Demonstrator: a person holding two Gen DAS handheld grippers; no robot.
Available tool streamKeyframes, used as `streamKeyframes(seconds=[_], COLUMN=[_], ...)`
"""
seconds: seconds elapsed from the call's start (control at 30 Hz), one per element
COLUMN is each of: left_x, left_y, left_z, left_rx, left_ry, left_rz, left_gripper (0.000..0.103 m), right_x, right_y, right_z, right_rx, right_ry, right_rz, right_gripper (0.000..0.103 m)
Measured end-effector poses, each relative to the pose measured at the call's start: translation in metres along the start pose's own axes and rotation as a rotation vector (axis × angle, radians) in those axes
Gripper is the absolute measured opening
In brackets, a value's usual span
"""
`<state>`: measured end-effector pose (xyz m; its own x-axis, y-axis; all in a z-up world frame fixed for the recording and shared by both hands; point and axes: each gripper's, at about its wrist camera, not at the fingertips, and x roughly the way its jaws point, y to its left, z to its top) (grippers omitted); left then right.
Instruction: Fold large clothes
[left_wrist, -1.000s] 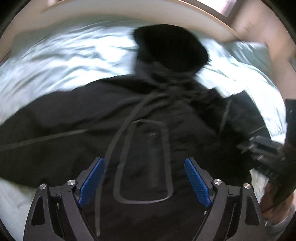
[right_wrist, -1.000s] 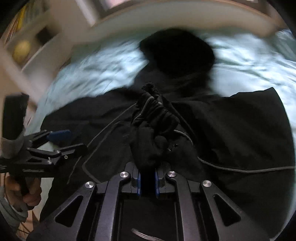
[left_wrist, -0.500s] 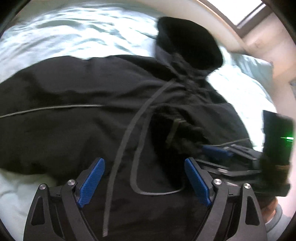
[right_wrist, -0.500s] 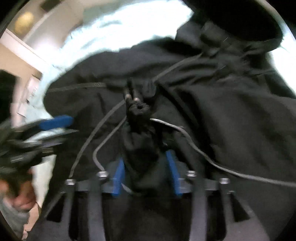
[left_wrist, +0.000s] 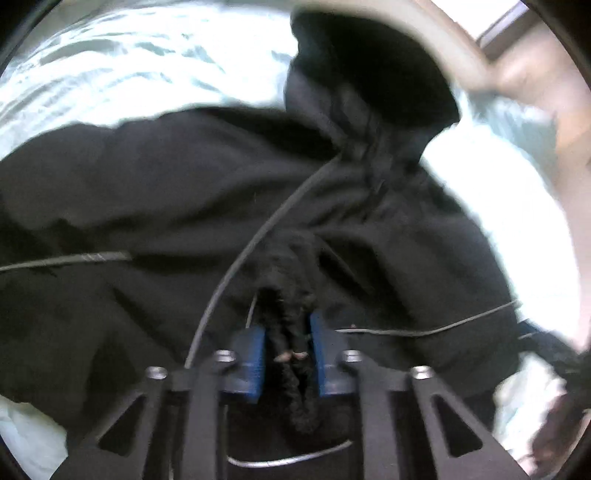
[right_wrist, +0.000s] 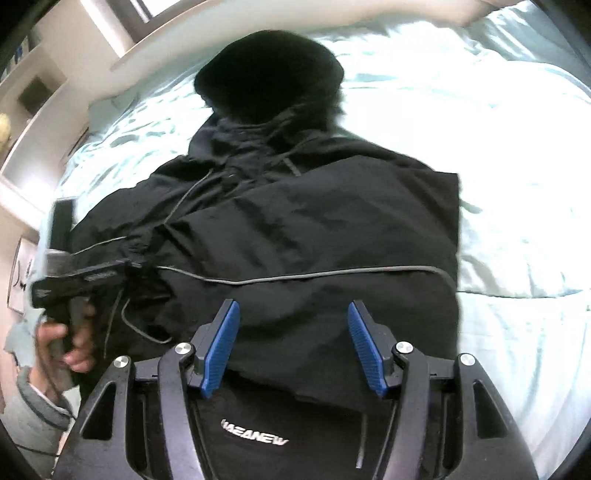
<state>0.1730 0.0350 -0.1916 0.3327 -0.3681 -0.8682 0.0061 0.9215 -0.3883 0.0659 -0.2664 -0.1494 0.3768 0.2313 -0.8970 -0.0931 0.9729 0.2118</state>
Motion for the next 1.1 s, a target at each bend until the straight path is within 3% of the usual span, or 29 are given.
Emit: streamKeyframes(seconds=[0.1, 0.17, 0.23, 0.33, 0.37, 0.43, 0.6, 0.7, 0.77, 0.87, 0.93, 1.03, 1.1], left_x=[-0.047, -0.059, -0.050, -0.004, 0.005, 0.009, -0.015, -0.057, -0.090, -0.143, -0.170, -0.202, -0.214], left_y=[0.019, 0.038, 0.061, 0.091, 0.095, 0.100, 0.108, 0.124, 0.148, 0.204, 0.248, 0.323, 0.360], left_z=[0.015, 0.021, 0.022, 0.009, 0.003, -0.002, -0.011, -0.027, -0.038, -0.055, -0.066, -0.087, -0.096], left_rx=[-0.032, -0.049, -0.072, -0.079, -0.076, -0.092, -0.129, -0.163, -0.231, -0.367, -0.479, -0.687, -0.771], left_ry=[-0.123, -0.146, -0.103, 0.048, 0.061, 0.039, -0.016, -0.086, -0.154, -0.261, -0.324, -0.410, -0.444], left_rz=[-0.011, 0.013, 0.061, 0.126, 0.129, 0.114, 0.061, 0.062, 0.060, 0.123, 0.174, 0.193, 0.233], left_gripper=[0.020, 0.020, 0.020, 0.022, 0.023, 0.023, 0.027, 0.028, 0.035, 0.066, 0.068, 0.068, 0.068], right_x=[0.005, 0.020, 0.043, 0.096, 0.114, 0.129, 0.121, 0.090, 0.072, 0.054, 0.052, 0.056, 0.060], right_y=[-0.005, -0.004, 0.001, 0.011, 0.014, 0.017, 0.015, 0.016, 0.020, 0.030, 0.037, 0.046, 0.051], right_z=[0.006, 0.009, 0.011, 0.005, 0.001, -0.002, 0.005, 0.005, 0.002, -0.005, -0.007, -0.009, -0.012], right_rx=[0.006, -0.007, -0.024, -0.073, -0.096, -0.121, -0.095, -0.070, -0.064, -0.079, -0.082, -0.080, -0.075], right_ry=[-0.003, 0.014, 0.046, 0.159, 0.200, 0.201, 0.218, 0.186, 0.152, 0.135, 0.142, 0.163, 0.174], right_rz=[-0.011, -0.041, -0.079, -0.194, -0.236, -0.276, -0.267, -0.205, -0.172, -0.168, -0.154, -0.132, -0.118], right_gripper=[0.064, 0.064, 0.064, 0.064, 0.064, 0.065, 0.065, 0.066, 0.066, 0.066, 0.066, 0.066, 0.066])
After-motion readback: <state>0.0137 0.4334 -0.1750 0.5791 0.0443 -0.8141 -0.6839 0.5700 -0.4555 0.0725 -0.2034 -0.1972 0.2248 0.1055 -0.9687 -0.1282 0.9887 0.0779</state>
